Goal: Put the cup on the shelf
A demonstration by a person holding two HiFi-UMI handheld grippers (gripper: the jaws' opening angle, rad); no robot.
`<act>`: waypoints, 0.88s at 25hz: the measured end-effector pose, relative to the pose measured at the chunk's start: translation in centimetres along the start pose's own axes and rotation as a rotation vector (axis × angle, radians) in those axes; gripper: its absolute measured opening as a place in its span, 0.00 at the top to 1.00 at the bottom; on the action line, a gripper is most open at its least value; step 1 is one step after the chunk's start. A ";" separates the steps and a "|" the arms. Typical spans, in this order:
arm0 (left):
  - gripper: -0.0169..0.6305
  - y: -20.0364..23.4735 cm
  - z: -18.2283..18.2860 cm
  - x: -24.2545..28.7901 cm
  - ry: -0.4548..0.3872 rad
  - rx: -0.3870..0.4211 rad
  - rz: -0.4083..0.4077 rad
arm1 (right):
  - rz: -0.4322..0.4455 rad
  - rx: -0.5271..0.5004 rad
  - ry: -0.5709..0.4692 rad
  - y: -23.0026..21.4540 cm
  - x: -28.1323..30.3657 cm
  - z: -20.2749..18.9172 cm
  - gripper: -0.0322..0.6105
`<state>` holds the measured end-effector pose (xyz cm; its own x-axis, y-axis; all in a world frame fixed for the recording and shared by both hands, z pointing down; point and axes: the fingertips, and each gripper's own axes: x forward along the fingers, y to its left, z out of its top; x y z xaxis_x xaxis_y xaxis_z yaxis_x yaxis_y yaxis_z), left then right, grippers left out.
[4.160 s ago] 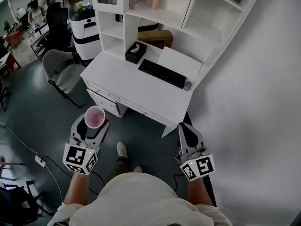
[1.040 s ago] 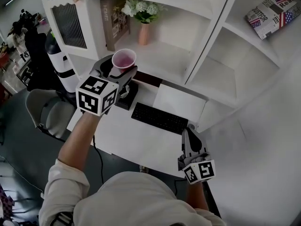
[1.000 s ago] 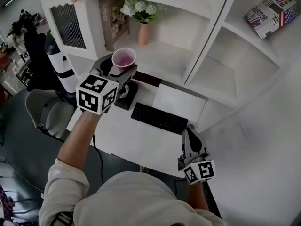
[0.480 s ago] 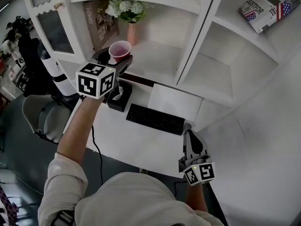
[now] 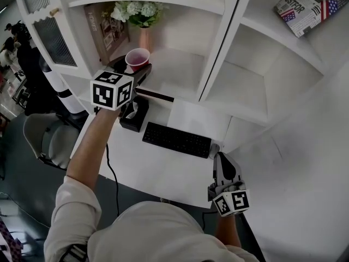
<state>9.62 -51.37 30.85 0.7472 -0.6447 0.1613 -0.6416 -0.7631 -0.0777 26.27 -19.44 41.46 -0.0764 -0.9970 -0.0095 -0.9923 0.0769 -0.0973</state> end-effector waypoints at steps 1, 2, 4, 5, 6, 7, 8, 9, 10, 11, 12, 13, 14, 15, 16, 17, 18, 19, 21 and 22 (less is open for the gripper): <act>0.51 0.1 -0.2 0.3 0.004 -0.001 0.002 | -0.002 0.001 0.002 -0.2 0.0 -0.1 0.94; 0.51 0.2 -0.5 0.6 0.009 -0.002 0.003 | -0.003 0.002 0.004 -0.3 0.1 -0.2 0.94; 0.51 0.2 -0.9 1.1 0.020 -0.003 0.002 | -0.004 0.004 0.008 -0.6 0.2 -0.3 0.94; 0.51 0.2 -1.2 1.3 0.026 -0.004 -0.001 | -0.005 0.005 0.009 -0.7 0.3 -0.4 0.94; 0.51 0.2 -1.4 1.5 0.031 -0.004 -0.003 | -0.005 0.006 0.011 -0.9 0.4 -0.5 0.94; 0.51 0.1 -1.6 1.6 0.037 -0.004 -0.005 | -0.006 0.007 0.012 -1.0 0.4 -0.5 0.94; 0.51 0.0 -1.8 1.8 0.042 -0.004 -0.008 | -0.005 0.008 0.013 -1.0 0.5 -0.6 0.94; 0.51 0.0 -2.0 1.9 0.046 -0.004 -0.010 | -0.004 0.009 0.014 -1.1 0.6 -0.6 0.94; 0.51 -0.1 -2.1 2.1 0.049 -0.004 -0.012 | -0.003 0.009 0.015 -1.1 0.7 -0.7 0.94; 0.51 -0.1 -2.2 2.2 0.051 -0.005 -0.015 | -0.001 0.010 0.015 -1.0 0.8 -0.7 0.94; 0.51 -0.2 -2.2 2.4 0.055 -0.006 -0.018 | 0.000 0.010 0.015 -1.0 0.9 -0.7 0.94; 0.51 -0.2 -2.3 2.5 0.059 -0.007 -0.022 | 0.001 0.010 0.014 -1.0 0.9 -0.7 0.94; 0.51 -0.3 -2.5 2.7 0.065 -0.007 -0.027 | 0.001 0.010 0.015 -1.0 1.0 -0.7 0.94; 0.51 -0.5 -2.6 2.8 0.071 -0.007 -0.031 | 0.001 0.010 0.016 -1.0 1.0 -0.7 0.94; 0.51 -0.6 -2.7 2.9 0.075 -0.006 -0.035 | 0.000 0.010 0.016 -1.1 1.0 -0.7 0.94; 0.51 -0.7 -2.7 3.0 0.078 -0.006 -0.037 | -0.001 0.009 0.016 -1.2 1.0 -0.7 0.94; 0.51 -0.7 -2.8 3.1 0.081 -0.005 -0.038 | -0.003 0.009 0.016 -1.2 0.9 -0.7 0.94; 0.51 -0.8 -2.8 3.2 0.083 -0.005 -0.040 | -0.004 0.009 0.016 -1.3 0.9 -0.7 0.94; 0.51 -0.9 -2.9 3.4 0.087 -0.006 -0.043 | -0.008 0.009 0.018 -1.6 0.9 -0.7 0.94; 0.51 -0.9 -2.9 3.4 0.089 -0.008 -0.045 | -0.010 0.010 0.018 -1.7 0.9 -0.7 0.94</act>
<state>12.24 -52.78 34.35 0.7571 -0.6032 0.2510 -0.6095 -0.7904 -0.0610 27.77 -20.47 42.33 -0.0684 -0.9976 0.0091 -0.9920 0.0671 -0.1068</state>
